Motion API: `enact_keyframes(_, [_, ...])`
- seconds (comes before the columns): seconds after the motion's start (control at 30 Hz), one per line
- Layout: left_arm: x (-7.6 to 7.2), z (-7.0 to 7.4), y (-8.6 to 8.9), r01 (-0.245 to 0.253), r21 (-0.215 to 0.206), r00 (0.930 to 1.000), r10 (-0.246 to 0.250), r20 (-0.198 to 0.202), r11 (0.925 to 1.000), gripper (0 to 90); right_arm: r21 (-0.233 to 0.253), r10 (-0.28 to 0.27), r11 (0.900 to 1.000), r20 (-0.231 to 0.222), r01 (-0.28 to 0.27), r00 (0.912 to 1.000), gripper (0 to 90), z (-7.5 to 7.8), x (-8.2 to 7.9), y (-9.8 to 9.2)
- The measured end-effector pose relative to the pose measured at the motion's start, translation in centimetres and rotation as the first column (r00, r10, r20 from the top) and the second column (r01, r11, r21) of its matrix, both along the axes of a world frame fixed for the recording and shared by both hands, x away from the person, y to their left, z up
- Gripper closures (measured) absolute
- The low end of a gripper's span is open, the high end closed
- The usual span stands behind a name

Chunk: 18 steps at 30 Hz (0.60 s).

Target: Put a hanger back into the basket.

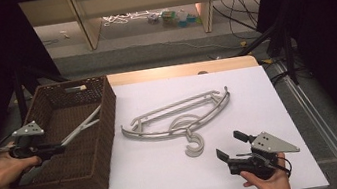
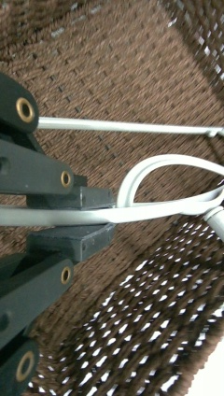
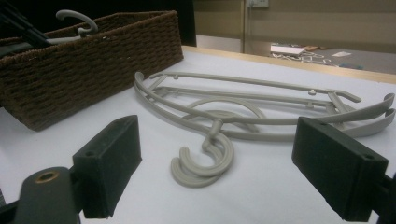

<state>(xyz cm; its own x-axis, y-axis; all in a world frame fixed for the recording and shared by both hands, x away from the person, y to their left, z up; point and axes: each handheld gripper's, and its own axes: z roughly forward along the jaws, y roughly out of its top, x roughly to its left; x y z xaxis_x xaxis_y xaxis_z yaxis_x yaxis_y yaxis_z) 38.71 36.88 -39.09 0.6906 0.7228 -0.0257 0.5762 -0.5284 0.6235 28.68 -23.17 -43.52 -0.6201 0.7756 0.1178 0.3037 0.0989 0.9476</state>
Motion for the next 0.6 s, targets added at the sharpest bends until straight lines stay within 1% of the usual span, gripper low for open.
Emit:
enact_keyframes(0.03, [0.0,-0.2,-0.1,-0.007,-0.002,1.0000,0.007,0.002,1.0000,80.9,0.007,0.003,1.000,0.003,-0.003,1.0000,16.4,0.0,0.0,0.0])
enact_keyframes(0.07, [0.0,-0.3,0.0,-0.004,0.006,1.0000,0.004,-0.004,1.0000,80.9,0.010,0.003,1.000,0.002,-0.003,1.0000,16.4,0.0,0.0,0.0])
enact_keyframes(0.1, [0.1,-0.3,0.0,-0.001,0.025,0.9998,0.001,-0.019,0.9997,80.8,0.000,0.002,1.000,-0.003,-0.002,1.0000,16.4,0.0,0.0,-0.1])
enact_keyframes(0.13, [0.1,-0.5,-0.1,-0.004,0.024,0.9997,0.004,-0.022,0.9997,80.8,0.006,0.005,1.000,-0.001,-0.005,1.0000,16.4,0.0,0.0,0.0])
enact_keyframes(0.17, [0.1,-0.5,-0.2,-0.008,0.026,0.9997,0.009,-0.022,0.9996,80.6,-0.006,-0.003,1.000,0.002,0.003,1.0000,16.4,0.0,0.0,-0.1])
enact_keyframes(0.2, [0.1,-0.4,-0.2,-0.011,0.017,0.9998,0.011,-0.014,0.9998,79.5,-0.007,-0.003,1.000,0.002,0.003,1.0000,16.4,0.1,0.0,-0.1])
enact_keyframes(0.23, [0.1,-0.3,-0.2,-0.013,-0.008,0.9999,0.013,0.000,0.9999,76.0,-0.006,-0.004,1.000,0.003,0.004,1.0000,16.4,0.1,0.0,-0.1])
enact_keyframes(0.27, [0.1,-0.1,-0.2,-0.033,-0.012,0.9993,0.034,0.018,0.9994,72.7,-0.007,-0.003,1.000,0.001,0.003,1.0000,16.4,0.1,0.0,-0.1])
enact_keyframes(0.3, [0.1,0.1,-0.2,-0.032,-0.016,0.9993,0.033,0.018,0.9994,72.0,0.003,0.000,1.000,0.001,0.000,1.0000,16.4,0.0,0.0,0.0])
enact_keyframes(0.33, [0.0,0.2,-0.3,-0.040,-0.026,0.9988,0.041,0.028,0.9989,70.2,0.013,0.001,1.000,0.007,-0.001,1.0000,16.4,-0.1,0.0,0.0])
enact_keyframes(0.37, [0.0,0.3,-0.3,-0.053,-0.029,0.9978,0.054,0.038,0.9982,67.0,0.013,0.000,1.000,0.009,0.000,1.0000,16.4,0.0,0.0,0.0])
enact_keyframes(0.4, [-0.1,0.5,-0.4,-0.073,-0.040,0.9961,0.075,0.046,0.9965,61.8,-0.009,-0.005,1.000,0.004,0.005,1.0000,16.4,0.1,0.0,-0.1])
enact_keyframes(0.43, [-0.2,0.7,-0.5,-0.080,-0.044,0.9949,0.083,0.057,0.9958,59.8,-0.009,-0.003,1.000,0.004,0.003,1.0000,16.4,0.1,0.0,-0.1])
enact_keyframes(0.47, [-0.4,1.0,-0.6,-0.074,-0.060,0.9950,0.077,0.063,0.9955,59.5,-0.010,-0.003,1.000,0.002,0.003,1.0000,16.4,0.1,0.0,-0.1])
enact_keyframes(0.5, [-0.5,1.2,-0.7,-0.076,-0.067,0.9942,0.081,0.071,0.9949,57.5,-0.009,-0.003,1.000,0.000,0.003,1.0000,16.4,0.1,0.0,-0.2])
enact_keyframes(0.53, [-0.6,1.5,-0.8,-0.076,-0.060,0.9935,0.080,0.080,0.9953,55.1,-0.009,-0.003,1.000,0.002,0.003,1.0000,16.4,0.1,0.0,-0.2])
enact_keyframes(0.57, [-0.7,1.7,-0.8,-0.069,-0.048,0.9938,0.073,0.084,0.9965,50.8,-0.008,-0.003,1.000,0.004,0.003,1.0000,16.4,0.1,0.0,-0.1])
enact_keyframes(0.6, [-0.8,1.8,-1.0,-0.080,-0.064,0.9926,0.086,0.086,0.9947,49.6,-0.008,-0.003,1.000,0.002,0.003,1.0000,16.4,0.1,0.0,-0.1])
